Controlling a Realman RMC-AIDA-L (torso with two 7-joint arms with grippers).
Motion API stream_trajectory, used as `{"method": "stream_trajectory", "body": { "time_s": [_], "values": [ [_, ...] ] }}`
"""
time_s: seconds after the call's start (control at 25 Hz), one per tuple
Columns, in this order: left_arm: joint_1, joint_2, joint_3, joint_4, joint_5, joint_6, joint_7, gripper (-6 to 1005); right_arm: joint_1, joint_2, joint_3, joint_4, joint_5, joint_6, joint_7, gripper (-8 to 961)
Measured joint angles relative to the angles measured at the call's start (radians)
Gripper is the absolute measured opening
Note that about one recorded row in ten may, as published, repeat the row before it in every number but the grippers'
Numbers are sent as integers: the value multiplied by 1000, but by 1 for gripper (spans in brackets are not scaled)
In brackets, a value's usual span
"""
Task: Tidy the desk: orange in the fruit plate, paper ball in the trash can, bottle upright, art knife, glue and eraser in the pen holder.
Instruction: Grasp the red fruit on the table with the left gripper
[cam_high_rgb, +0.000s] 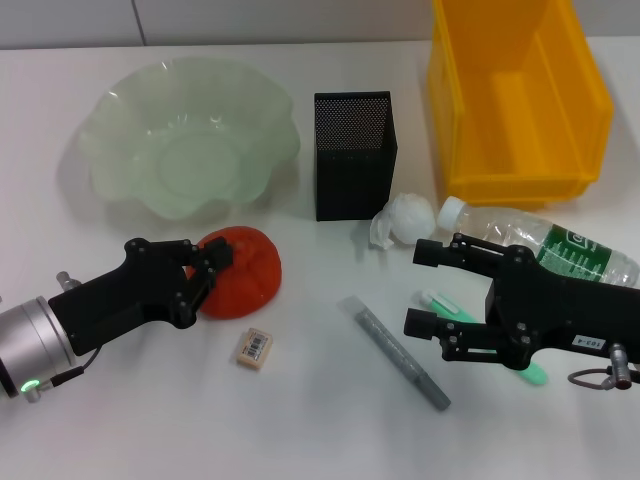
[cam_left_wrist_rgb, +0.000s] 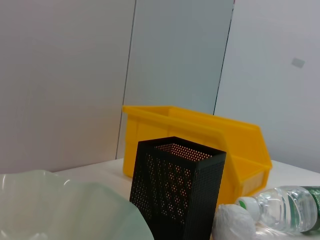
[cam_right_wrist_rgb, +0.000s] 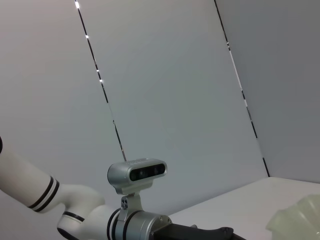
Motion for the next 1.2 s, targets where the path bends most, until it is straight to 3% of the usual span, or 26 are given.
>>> {"method": "stream_trajectory", "body": {
  "time_s": [0.44,0.68,0.88,1.2],
  "values": [
    [17,2,0,6,-57,44,13,49,0,1,0,1,2,5,0,830],
    [28,3,6,14,-74,45,13,126,0,2,0,2,3,7,0,831],
    [24,3,10,7,-63,20,13,355,0,2,0,2,3,7,0,831],
    [18,0,38,3,-57,-22,14,539,0,2,0,5,3,7,-1,831]
  ]
}}
